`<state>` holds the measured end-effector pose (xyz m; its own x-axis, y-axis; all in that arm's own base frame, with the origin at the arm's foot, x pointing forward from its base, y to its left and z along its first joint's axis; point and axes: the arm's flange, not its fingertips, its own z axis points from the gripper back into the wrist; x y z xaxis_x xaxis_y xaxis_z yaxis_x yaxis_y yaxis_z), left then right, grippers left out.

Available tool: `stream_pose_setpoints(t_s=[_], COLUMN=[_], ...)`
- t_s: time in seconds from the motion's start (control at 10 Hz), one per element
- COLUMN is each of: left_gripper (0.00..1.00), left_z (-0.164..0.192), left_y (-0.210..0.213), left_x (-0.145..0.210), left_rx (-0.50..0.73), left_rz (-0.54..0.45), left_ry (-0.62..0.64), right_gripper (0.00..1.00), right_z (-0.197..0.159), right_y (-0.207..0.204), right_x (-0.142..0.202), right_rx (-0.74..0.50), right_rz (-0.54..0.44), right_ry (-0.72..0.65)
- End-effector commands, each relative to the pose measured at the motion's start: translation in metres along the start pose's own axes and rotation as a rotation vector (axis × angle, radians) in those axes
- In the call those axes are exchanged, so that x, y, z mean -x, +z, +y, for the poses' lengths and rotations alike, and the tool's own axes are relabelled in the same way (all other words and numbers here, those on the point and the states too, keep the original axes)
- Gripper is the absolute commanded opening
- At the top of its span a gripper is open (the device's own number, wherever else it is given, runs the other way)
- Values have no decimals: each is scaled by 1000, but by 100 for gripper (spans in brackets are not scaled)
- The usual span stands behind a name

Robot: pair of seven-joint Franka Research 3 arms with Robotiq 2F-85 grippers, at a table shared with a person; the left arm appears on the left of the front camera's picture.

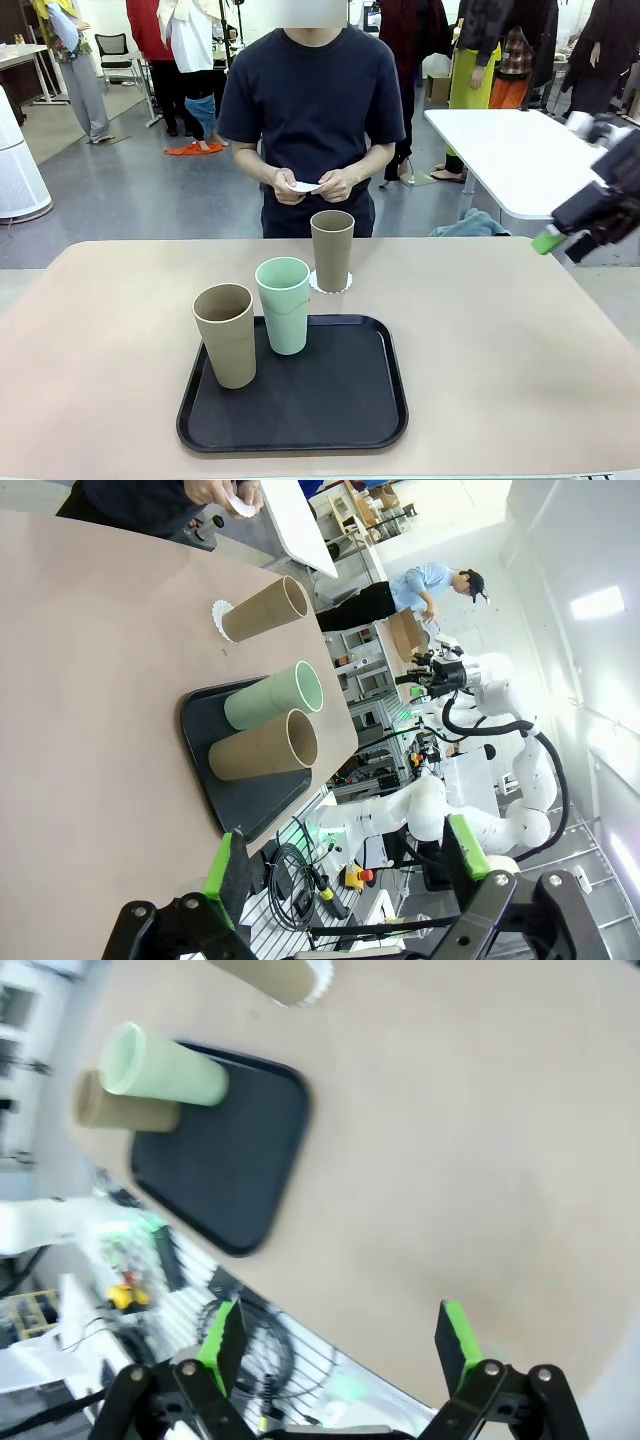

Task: Place coasters on the table and set cups on them.
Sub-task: Take one Reusable plastic cup from the Flat Tray and place it on a coaster set by the human.

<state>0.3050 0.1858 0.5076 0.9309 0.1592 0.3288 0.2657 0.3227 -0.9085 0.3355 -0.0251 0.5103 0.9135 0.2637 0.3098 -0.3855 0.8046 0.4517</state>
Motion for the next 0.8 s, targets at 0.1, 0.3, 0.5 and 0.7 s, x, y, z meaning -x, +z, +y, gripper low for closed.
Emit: stream_pose_setpoints(t_s=[0.1, 0.3, 0.5, 0.7], left_gripper=[100, 100, 100, 100], left_z=[-2, -2, -2, -2], left_y=[1, 1, 1, 1], left_x=[0, 0, 0, 0], left_rx=[14, 14, 14, 14], left_rz=[-7, -7, -7, -7], left_ry=[-5, -5, -5, -5], right_gripper=[100, 100, 100, 100], right_z=[-61, -109, -135, -148], right_y=[11, 25, 31, 46], right_x=[60, 86, 101, 120], right_rx=[-387, -576, -663, -673], right_rz=[-135, -245, -321, -343], right_ry=[-43, -58, -95, -204])
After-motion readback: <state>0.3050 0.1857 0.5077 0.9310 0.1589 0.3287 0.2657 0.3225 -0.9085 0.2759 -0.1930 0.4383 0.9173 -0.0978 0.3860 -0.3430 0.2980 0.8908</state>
